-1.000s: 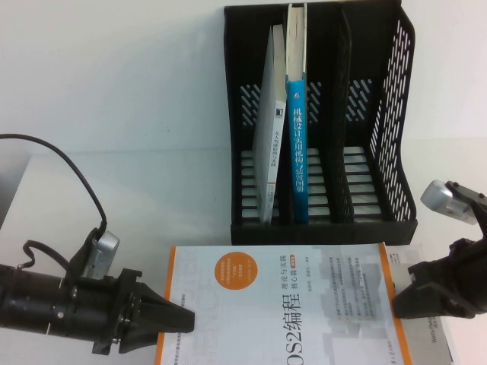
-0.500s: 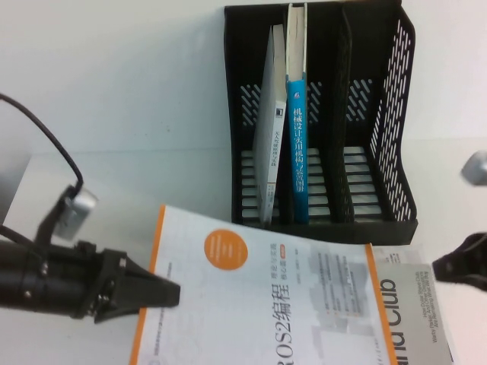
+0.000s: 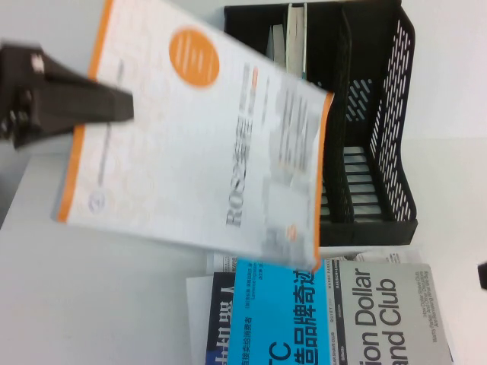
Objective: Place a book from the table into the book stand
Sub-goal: Place the book on the book shelf
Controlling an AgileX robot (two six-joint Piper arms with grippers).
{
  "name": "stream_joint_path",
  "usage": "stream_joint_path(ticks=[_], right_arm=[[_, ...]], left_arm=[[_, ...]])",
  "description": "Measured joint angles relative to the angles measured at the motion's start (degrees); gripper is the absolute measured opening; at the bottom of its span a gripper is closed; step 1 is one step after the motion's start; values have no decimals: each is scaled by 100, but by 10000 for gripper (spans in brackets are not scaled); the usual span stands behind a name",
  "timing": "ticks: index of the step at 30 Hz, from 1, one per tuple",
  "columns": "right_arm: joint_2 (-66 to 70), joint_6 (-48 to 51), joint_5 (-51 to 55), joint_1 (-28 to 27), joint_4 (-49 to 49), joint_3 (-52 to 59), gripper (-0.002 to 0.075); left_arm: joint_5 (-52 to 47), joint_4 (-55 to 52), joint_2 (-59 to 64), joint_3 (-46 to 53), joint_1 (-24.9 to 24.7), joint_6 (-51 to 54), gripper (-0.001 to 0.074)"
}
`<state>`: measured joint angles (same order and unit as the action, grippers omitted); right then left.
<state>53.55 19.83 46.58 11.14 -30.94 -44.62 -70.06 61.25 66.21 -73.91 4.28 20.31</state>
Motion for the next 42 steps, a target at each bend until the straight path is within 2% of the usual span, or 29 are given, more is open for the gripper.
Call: stream_joint_path(ticks=[5,15,19,25,31,42], right_arm=[[-100,-68,343,0,100,20,-3],[-870,-447,612,0,329,20,-3],[-1137,-673,879,0,496,124,-3],[-1543,-806,1118,0,580,547,-3],[-1768,-987,1153,0,695,936,-3],[-1773,-1006,1004,0,786,1161,-3]], left_arm=[[51,-608,75,-1097,-549,-859,104],[829,-3176,1472,-2838,-2913,-2668,104],[987,-4091,2351,-3697,-3453,-3317,104],[1004,-4984,3559,-5010,-3825,-4402,104],[886,-5518,4492,-6159,-3964,-4859,103],[1239,-5482,5232,-6538,-3985,-5082,103]])
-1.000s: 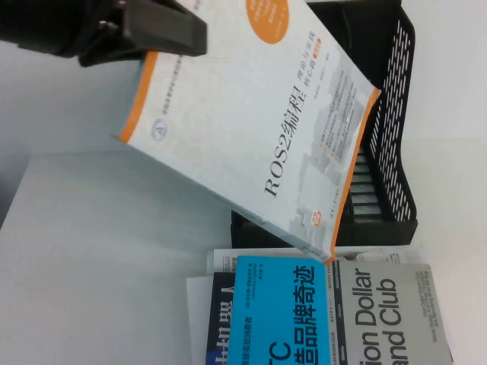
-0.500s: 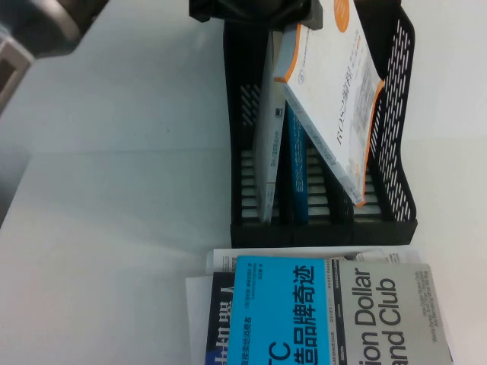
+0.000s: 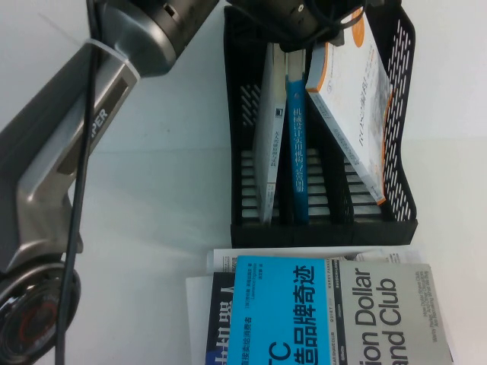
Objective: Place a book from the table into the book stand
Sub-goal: Place the book on the book shelf
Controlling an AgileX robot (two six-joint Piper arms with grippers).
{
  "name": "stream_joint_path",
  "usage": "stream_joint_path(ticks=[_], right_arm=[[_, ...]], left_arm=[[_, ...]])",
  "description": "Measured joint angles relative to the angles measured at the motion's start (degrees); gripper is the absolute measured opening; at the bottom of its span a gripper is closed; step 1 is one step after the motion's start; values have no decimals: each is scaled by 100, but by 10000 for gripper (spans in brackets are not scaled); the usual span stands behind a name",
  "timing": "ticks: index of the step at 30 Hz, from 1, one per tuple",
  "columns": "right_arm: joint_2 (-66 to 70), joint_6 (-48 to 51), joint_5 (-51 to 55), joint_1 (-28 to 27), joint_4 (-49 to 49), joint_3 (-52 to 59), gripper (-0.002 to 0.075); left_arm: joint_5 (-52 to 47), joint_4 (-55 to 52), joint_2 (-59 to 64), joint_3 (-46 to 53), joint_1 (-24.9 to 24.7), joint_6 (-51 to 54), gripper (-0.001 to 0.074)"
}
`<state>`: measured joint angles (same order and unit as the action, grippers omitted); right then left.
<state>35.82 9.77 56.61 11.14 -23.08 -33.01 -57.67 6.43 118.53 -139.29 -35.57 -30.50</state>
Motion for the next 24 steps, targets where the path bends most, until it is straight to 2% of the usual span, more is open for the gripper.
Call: stream_joint_path(ticks=[4,15,24], right_arm=[[0,-4,0,0,0,0,-3],[0,-4,-34,0,56,0,-3],[0,-4,-42,0,100,0,-3]], left_arm=[[100,-76,36,0,-51,-22,103],[-216,-1339,36,-4,-424,-442,103],[-579,-2307,36,-346,-1068,-935,102]])
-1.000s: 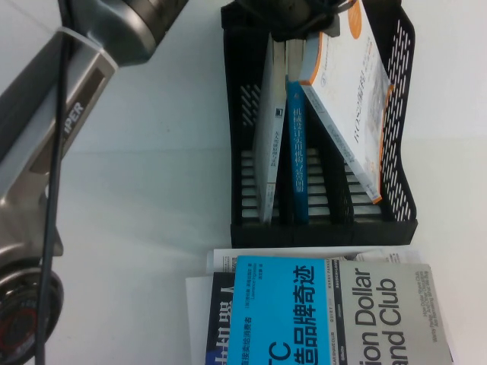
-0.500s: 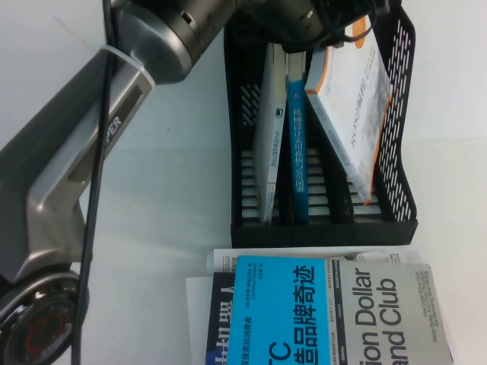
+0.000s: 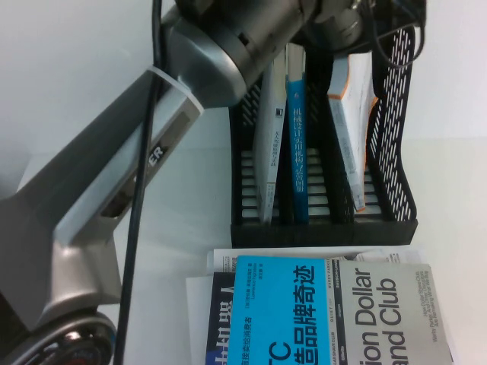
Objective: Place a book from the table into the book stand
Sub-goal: Place the book on the book shelf
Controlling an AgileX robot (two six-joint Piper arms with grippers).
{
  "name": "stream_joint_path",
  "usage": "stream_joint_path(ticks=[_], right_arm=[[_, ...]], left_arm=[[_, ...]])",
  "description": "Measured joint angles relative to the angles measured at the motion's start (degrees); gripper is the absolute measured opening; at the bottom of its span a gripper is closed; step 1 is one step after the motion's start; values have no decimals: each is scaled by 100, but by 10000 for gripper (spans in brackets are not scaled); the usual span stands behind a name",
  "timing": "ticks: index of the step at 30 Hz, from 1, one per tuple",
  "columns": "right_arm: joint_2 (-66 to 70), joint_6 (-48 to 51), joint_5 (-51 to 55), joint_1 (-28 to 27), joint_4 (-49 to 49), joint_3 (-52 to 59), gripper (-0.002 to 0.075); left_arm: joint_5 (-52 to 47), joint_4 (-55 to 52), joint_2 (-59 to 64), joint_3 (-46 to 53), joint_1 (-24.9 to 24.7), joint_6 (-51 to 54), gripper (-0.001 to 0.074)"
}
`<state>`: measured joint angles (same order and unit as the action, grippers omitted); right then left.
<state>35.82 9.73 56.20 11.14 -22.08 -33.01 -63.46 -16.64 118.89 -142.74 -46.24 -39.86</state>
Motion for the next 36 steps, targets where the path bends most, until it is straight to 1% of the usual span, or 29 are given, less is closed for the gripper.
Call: stream_joint_path(ticks=[3,18,26,33,34,35,36], right_arm=[[0,0,0,0,0,0,-3],[0,0,22,0,13,0,-3],[0,-69,34,0,15,0,-3],[0,-69,34,0,48,2,-3],[0,-69,34,0,48,2,-3],[0,-69,34,0,48,2,-3],[0,-69,34,0,51,2,-3]], left_arm=[[-18,-196,0,-178,-102,-242,103],[439,-549,256,-232,-81,-951,102],[507,-567,591,-232,39,-989,102],[591,-640,684,-232,52,-769,103],[620,-706,684,-232,52,-727,114],[685,-778,684,-232,52,-687,141],[754,-840,684,-233,52,-663,186]])
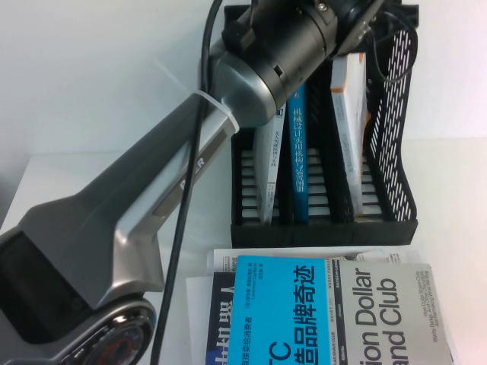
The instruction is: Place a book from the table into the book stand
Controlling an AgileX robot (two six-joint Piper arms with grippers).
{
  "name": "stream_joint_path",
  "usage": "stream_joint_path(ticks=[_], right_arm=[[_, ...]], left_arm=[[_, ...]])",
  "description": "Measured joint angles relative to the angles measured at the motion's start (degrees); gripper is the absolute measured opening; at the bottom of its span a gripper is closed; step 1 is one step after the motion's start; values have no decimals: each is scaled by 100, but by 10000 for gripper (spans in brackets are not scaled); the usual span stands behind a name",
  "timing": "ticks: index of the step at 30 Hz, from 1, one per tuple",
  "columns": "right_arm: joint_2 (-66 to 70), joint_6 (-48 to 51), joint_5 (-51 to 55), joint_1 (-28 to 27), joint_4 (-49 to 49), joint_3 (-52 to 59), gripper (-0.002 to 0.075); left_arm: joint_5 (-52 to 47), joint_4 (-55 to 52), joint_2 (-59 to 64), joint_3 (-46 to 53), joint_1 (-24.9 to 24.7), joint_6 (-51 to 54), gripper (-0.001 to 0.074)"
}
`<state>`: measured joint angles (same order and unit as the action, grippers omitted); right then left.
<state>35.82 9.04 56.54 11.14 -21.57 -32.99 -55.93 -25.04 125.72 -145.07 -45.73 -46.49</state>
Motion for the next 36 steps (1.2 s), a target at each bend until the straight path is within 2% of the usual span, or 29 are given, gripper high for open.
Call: stream_joint_path(ticks=[4,7,9,12,15,17,20,28,36], right_arm=[[0,0,0,0,0,10,-3],[0,0,0,0,10,10,-3],[0,12,0,0,10,10,-3],[0,20,0,0,182,10,-3],[-10,24,-83,0,313,10,-3],[-65,34,-290,0,364,10,-3],[-229,34,-887,0,443,10,-3],[-1078,-7,-2807,0,1266,393,-4],[-2352,-433,-2889,0,1424,1431,-4]], left_arm=[[295,-205,-66,-62,22,80,420],[323,-303,-136,-82,22,174,490],[268,-418,-200,-82,22,201,467],[92,-480,-405,-82,22,471,339],[-186,-437,-752,-82,22,1132,130],[-387,-281,-1029,-108,22,1683,55],[-585,-62,-1409,-108,22,2136,15],[-1066,308,-2064,-108,22,2703,0],[-1248,766,-2565,-108,22,3007,-1]])
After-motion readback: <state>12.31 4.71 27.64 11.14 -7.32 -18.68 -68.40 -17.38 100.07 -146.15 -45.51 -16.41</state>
